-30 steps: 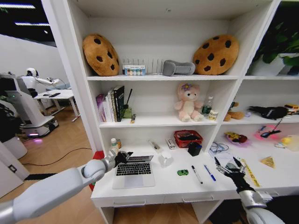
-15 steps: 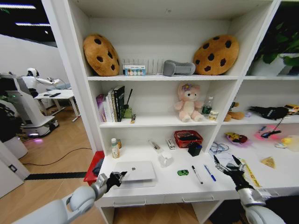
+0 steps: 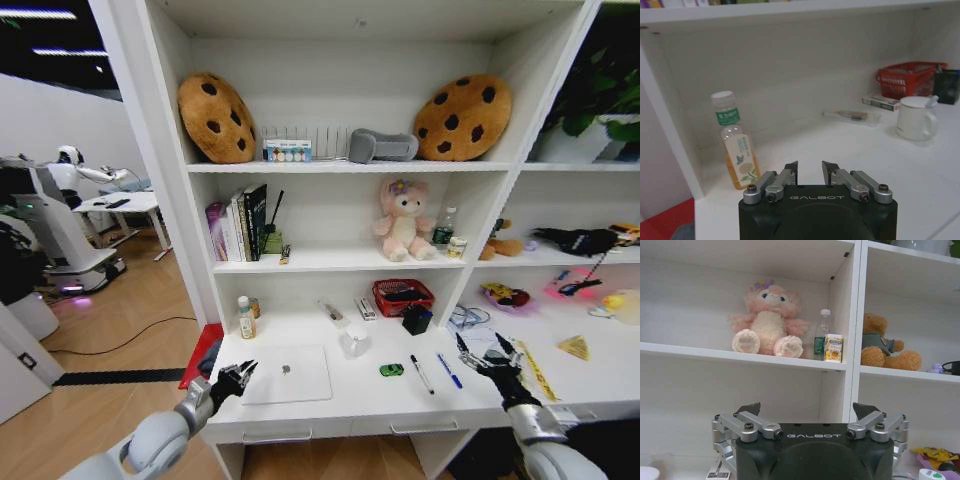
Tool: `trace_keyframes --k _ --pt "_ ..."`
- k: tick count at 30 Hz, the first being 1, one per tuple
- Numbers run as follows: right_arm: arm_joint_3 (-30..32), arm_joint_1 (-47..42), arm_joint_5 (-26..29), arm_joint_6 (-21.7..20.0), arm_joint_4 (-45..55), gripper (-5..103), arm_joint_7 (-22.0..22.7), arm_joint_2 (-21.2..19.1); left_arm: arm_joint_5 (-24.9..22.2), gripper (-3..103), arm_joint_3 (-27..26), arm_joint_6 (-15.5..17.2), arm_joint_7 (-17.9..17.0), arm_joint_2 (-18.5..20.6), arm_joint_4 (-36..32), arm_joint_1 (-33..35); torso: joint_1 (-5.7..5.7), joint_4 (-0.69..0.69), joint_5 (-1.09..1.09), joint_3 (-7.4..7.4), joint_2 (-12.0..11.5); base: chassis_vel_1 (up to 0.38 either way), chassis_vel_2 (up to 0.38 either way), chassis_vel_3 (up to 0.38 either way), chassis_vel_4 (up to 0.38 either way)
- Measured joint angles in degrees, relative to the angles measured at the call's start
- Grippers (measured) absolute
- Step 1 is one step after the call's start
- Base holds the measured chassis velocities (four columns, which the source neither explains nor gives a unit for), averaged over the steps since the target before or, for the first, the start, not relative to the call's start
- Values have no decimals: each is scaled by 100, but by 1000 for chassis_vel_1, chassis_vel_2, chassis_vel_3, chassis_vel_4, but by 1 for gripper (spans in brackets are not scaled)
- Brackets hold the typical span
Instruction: Organize the objects on the table.
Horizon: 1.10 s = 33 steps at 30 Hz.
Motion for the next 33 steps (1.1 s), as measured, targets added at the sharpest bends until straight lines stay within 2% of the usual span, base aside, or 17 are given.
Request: trace_keyframes --k 1,2,3,5,6,8,9,11,12,16,18,19,20,25,32,33 --pt "-2 -46 -7 29 -25 100 -1 3 -42 34 -399 -8 -91 -271 -40 132 0 0 1 0 0 0 0 0 0" --pt "-2 -53 -7 40 -45 100 -2 -1 -102 39 -582 -4 -162 -431 -68 157 0 0 1 0 0 0 0 0 0" --pt "-2 -53 -7 40 -45 100 -2 -1 -102 39 -582 -4 -162 -431 -68 157 0 0 1 0 0 0 0 0 0" --pt "1 -54 0 53 -85 100 -3 -43 -204 51 -882 39 -293 -701 -107 151 0 -1 0 0 0 0 0 0 0" --pt "1 -54 0 53 -85 100 -3 -43 -204 51 -882 39 -293 -701 -107 151 0 -1 0 0 0 0 0 0 0" --pt "8 -57 13 34 -86 100 -5 -105 -283 61 -1140 66 -373 -842 -84 149 0 -2 0 0 0 0 0 0 0" --pt "8 -57 13 34 -86 100 -5 -105 -283 61 -1140 66 -373 -842 -84 149 0 -2 0 0 0 0 0 0 0" --pt "11 -54 12 27 -116 100 -4 -139 -373 72 -1462 68 -358 -982 24 210 0 0 0 0 0 0 0 0 0" --pt "11 -54 12 27 -116 100 -4 -139 -373 72 -1462 68 -358 -982 24 210 0 0 0 0 0 0 0 0 0" --pt "-15 -158 -1 75 -165 100 -18 -168 -629 93 -2099 52 -285 -1201 180 285 0 -1 0 0 0 0 0 0 0" --pt "-15 -158 -1 75 -165 100 -18 -168 -629 93 -2099 52 -285 -1201 180 285 0 -1 0 0 0 0 0 0 0" --pt "-25 -175 -1 90 -167 100 -26 -173 -707 97 -2250 34 -278 -1208 211 299 0 -1 0 0 0 0 0 0 0" --pt "-33 -237 5 148 -111 100 -66 -195 -998 100 -2695 -61 -305 -1214 264 367 0 0 0 0 0 0 0 0 0" --pt "-18 -348 31 255 -80 100 -91 -219 -1125 100 -3066 -156 -294 -1402 264 473 0 0 -1 0 0 0 0 0 0" --pt "13 -409 39 306 -14 100 -54 -183 -1224 100 -3530 -428 26 -1442 355 744 0 -1 0 0 0 0 0 0 0" --pt "22 -429 26 297 17 100 -48 -170 -1180 102 -3595 -565 121 -1495 394 834 0 -1 1 0 0 0 0 0 0"
